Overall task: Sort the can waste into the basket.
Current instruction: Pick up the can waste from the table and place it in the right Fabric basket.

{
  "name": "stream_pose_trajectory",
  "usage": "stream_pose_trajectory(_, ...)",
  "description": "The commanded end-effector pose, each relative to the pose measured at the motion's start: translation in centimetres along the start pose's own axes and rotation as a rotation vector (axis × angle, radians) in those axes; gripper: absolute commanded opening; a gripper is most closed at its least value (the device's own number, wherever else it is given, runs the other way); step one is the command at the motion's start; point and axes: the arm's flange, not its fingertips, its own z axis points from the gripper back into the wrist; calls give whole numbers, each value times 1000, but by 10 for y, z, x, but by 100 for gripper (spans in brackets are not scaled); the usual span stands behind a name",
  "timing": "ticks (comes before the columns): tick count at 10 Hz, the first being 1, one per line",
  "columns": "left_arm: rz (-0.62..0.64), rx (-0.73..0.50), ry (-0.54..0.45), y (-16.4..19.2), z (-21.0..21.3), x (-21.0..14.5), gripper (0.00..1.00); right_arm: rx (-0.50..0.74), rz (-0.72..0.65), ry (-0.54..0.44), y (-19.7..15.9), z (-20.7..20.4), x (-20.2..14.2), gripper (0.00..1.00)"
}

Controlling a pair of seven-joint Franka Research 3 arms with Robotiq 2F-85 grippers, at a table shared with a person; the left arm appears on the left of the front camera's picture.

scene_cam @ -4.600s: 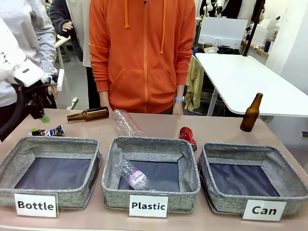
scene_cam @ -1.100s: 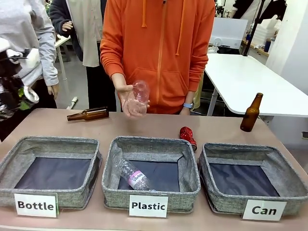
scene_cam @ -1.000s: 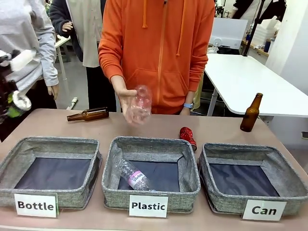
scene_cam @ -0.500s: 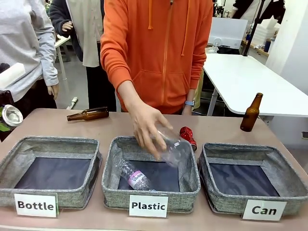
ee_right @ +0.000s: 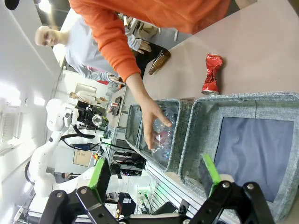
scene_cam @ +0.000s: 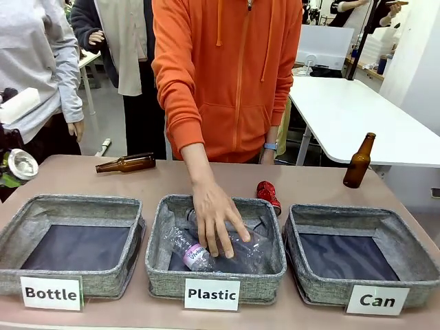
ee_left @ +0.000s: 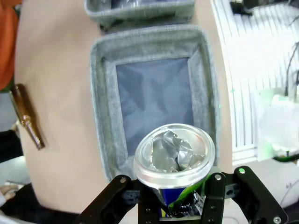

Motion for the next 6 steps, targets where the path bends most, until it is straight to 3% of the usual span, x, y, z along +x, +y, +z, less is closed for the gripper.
stream_pose_trajectory(1,17,-37,-37,-2,-7,48,9,23,27,-19,0,0,3,100)
stream_pose_trajectory(3,-11,-47,-32,3,-14,88,9,23,27,-19,0,0,3,100)
stream_pose_trajectory(6,23,-11,5,5,-17,104,9,23,27,-19,0,0,3,100)
